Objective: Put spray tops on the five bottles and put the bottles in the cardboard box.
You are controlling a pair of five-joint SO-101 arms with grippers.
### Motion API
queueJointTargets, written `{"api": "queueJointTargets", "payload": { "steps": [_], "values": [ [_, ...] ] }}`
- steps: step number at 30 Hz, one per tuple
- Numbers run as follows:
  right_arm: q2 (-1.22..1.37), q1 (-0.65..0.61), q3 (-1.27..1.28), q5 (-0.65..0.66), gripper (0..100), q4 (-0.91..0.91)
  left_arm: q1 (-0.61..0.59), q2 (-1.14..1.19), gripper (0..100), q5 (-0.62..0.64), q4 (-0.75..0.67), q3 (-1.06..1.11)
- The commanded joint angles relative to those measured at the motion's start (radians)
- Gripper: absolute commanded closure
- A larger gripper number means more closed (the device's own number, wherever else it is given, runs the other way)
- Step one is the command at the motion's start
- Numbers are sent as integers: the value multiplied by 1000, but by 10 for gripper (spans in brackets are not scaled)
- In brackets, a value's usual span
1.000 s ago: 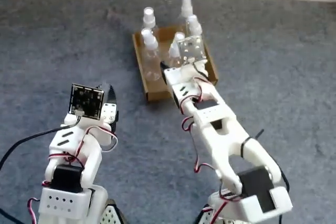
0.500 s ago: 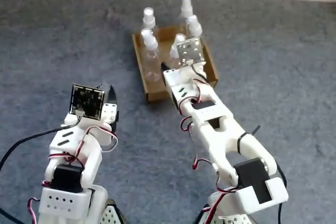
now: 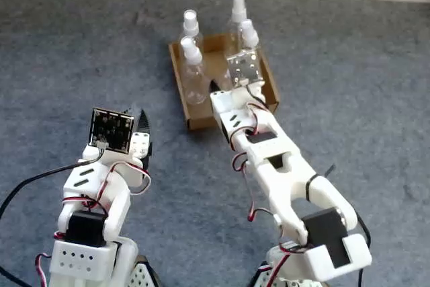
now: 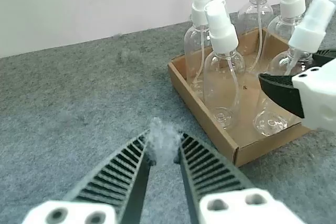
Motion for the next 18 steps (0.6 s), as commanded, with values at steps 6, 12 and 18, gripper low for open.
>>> {"api": "queueJointTargets", "payload": {
  "steps": [6, 12, 18],
  "values": [
    [-90, 5, 8, 15, 785, -22, 18, -7, 989, -6, -21, -5],
    [-91, -16, 8, 52, 784, 30, 18, -7, 989, -6, -21, -5],
    [-91, -19, 7, 52, 784, 38, 18, -7, 989, -6, -21, -5]
  ]
}}
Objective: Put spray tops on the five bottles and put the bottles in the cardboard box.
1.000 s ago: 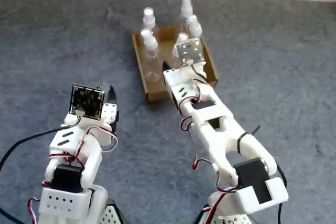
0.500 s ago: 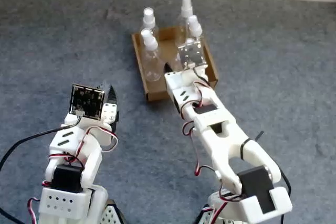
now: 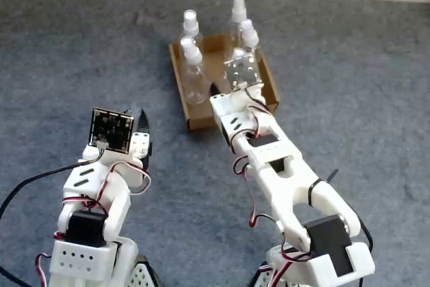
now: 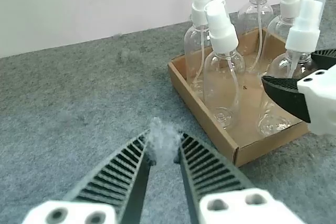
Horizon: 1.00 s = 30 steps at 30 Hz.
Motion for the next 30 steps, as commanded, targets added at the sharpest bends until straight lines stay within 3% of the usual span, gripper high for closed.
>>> {"api": "queueJointTargets", "payload": {
  "steps": [1, 4, 10, 19, 30],
  "values": [
    [-58, -13, -12, 15, 784, 10, 18, -7, 989, -6, -21, -5],
    [-58, -13, -13, 15, 775, 10, 18, -7, 989, -6, -21, -5],
    [-58, -15, -15, 17, 663, 12, 18, -7, 990, -6, -21, -5],
    [-140, -15, -10, 18, 663, 22, 19, -5, 990, -8, -21, -5],
    [-352, -15, -8, 12, 663, 226, 19, -5, 990, -8, -21, -5]
  ]
}}
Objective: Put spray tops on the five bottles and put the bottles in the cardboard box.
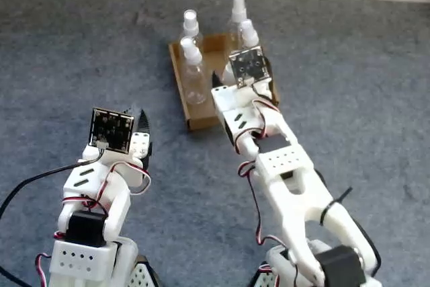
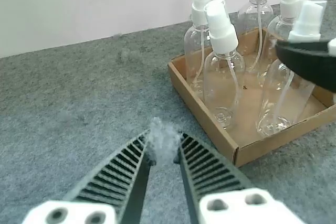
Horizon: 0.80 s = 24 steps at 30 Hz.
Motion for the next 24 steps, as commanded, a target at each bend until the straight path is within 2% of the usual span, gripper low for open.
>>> {"api": "queueJointTargets", "payload": {
  "steps": [1, 10, 14, 18, 24],
  "values": [
    [-116, -12, -8, 6, 663, 77, 18, -7, 990, -8, -21, -5],
    [-476, -5, 99, 5, 679, 378, 16, -10, 989, -5, -20, -44],
    [-711, 10, 242, 11, 813, 490, -25, -10, 989, -5, 2, -76],
    [-947, 91, 418, 12, 933, 585, -145, -28, 986, -3, 101, -74],
    [-1305, 196, 697, 14, 967, 728, -246, -289, 986, -2, 245, 42]
  ]
}}
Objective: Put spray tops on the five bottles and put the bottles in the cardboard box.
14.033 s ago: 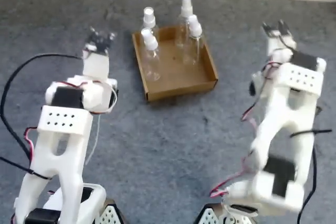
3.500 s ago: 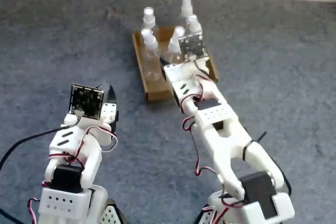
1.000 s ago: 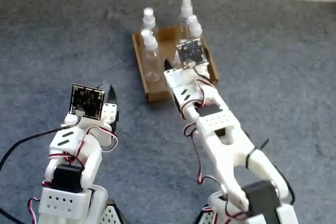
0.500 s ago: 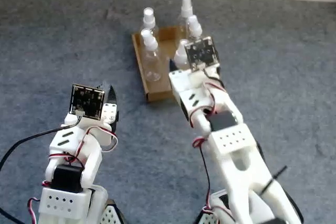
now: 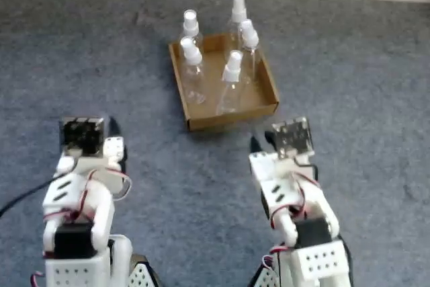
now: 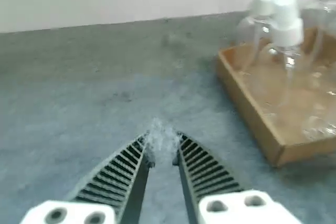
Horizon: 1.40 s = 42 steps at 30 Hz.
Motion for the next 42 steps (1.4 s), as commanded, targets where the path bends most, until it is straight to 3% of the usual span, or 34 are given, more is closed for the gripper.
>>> {"api": "queueJointTargets", "payload": {
  "steps": [1, 13, 20, 30, 42],
  "values": [
    [-228, 51, 113, 11, 967, 101, -54, -222, 986, -6, 89, 93],
    [-285, 59, 354, 273, 967, 318, -96, -203, 986, -6, 32, 400],
    [-285, 58, 355, 368, 967, 610, -186, -205, 986, -6, 161, 398],
    [-286, 58, 355, 381, 967, 604, -263, -205, 986, -5, 462, 398],
    [-286, 58, 355, 381, 967, 604, -263, -205, 987, -5, 480, 398]
  ]
}}
